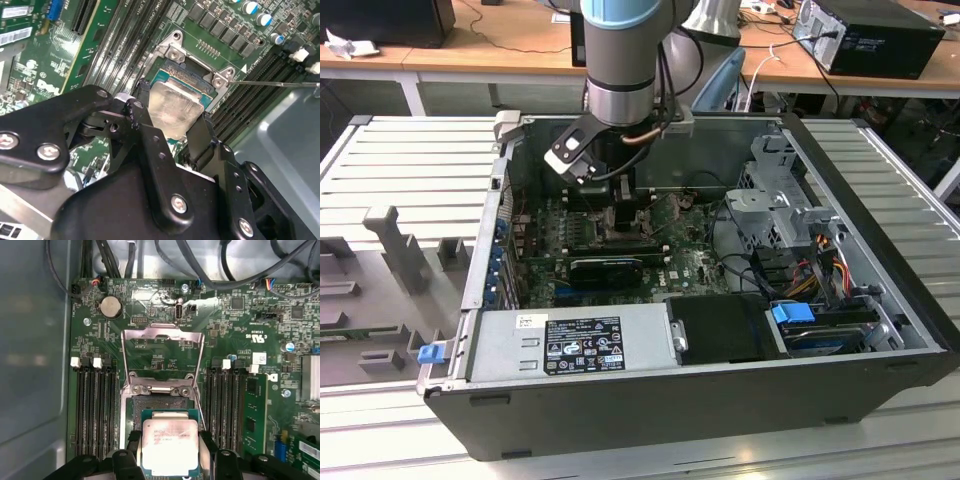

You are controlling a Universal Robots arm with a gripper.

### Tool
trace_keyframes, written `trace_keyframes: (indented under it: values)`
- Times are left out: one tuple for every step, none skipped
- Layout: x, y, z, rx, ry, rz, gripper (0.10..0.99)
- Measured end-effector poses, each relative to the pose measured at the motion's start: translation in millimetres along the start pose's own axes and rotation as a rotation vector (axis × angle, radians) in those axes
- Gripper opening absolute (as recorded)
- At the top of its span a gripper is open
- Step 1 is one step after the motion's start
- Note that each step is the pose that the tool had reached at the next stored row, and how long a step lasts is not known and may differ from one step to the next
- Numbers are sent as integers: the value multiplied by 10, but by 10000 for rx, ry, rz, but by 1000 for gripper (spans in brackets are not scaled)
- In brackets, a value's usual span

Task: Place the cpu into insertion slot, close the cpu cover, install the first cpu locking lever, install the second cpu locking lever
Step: 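Place the cpu into insertion slot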

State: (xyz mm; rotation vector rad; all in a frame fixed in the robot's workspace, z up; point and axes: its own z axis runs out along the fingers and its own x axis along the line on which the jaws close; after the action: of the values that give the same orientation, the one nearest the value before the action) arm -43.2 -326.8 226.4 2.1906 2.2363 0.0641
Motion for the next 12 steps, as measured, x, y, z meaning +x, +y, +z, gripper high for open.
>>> trace_keyframes:
  values:
    - [1,0,5,0,0,-2,541]
    - [5,0,9,0,0,0,541]
    - [5,0,13,0,0,-1,541]
    - [7,-1,15,0,0,0,541]
    - [8,0,20,0,1,-1,541]
    - [8,-1,23,0,0,0,541]
    - [8,-1,27,0,0,-1,541]
    - [8,-1,31,1,-1,1,541]
    - [8,-1,35,0,1,1,541]
    - [8,-2,38,0,1,1,541]
    - [8,-1,43,-1,2,1,541]
    - [9,-2,51,-1,2,1,541]
